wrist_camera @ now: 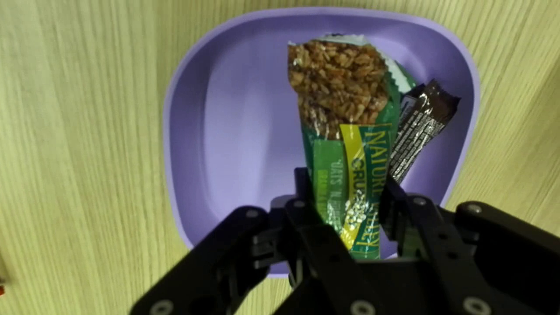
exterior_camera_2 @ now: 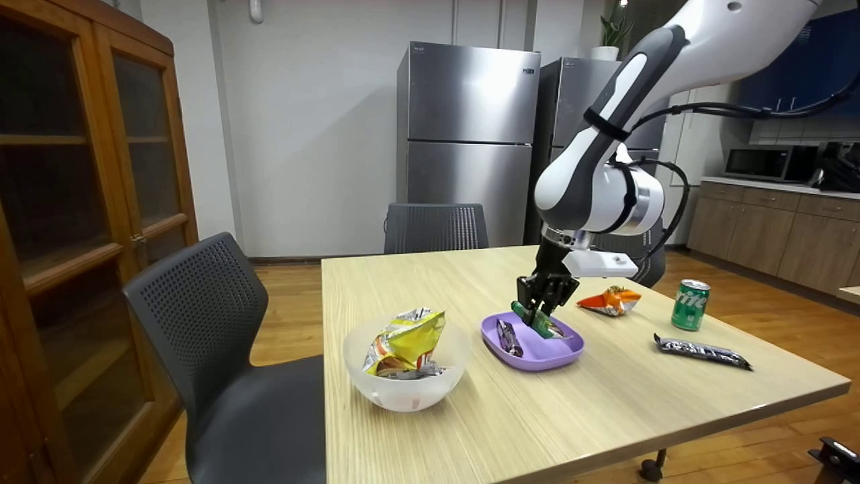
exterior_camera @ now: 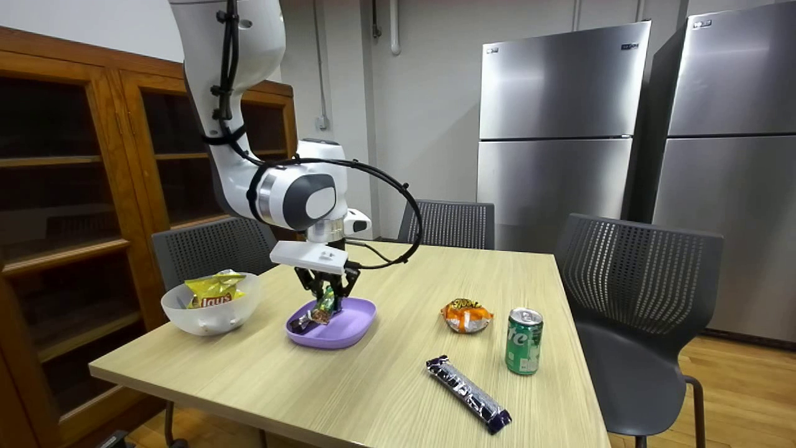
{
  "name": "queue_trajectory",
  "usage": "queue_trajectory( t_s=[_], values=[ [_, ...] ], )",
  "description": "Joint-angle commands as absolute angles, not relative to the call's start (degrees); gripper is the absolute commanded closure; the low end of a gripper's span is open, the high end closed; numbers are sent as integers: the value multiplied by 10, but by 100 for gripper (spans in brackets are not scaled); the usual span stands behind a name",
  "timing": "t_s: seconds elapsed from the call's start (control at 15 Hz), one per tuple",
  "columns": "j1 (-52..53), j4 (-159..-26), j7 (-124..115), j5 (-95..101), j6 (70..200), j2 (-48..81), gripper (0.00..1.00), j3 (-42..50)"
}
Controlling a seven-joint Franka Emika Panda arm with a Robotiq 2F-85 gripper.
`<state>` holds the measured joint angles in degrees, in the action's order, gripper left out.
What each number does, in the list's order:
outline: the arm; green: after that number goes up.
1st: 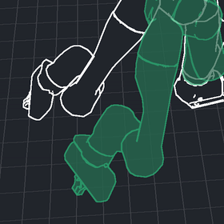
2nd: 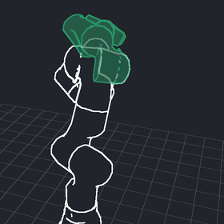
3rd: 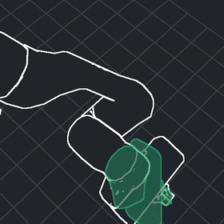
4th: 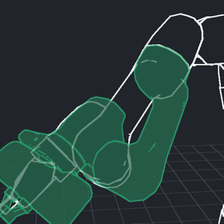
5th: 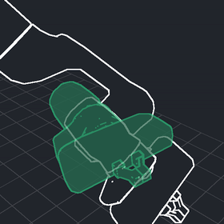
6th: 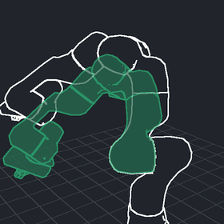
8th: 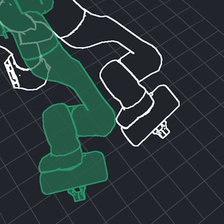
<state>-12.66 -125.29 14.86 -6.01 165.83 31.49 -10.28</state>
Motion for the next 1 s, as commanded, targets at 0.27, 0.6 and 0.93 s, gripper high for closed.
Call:
queue_trajectory(
  t_s=[0.27,0.6,0.93],
  values=[
    [-47,-1204,23,-63,1617,353,87,-41],
    [-36,-1182,-10,-66,1588,361,37,-31],
    [-69,-1194,19,-76,1566,324,8,-44]
  ],
)
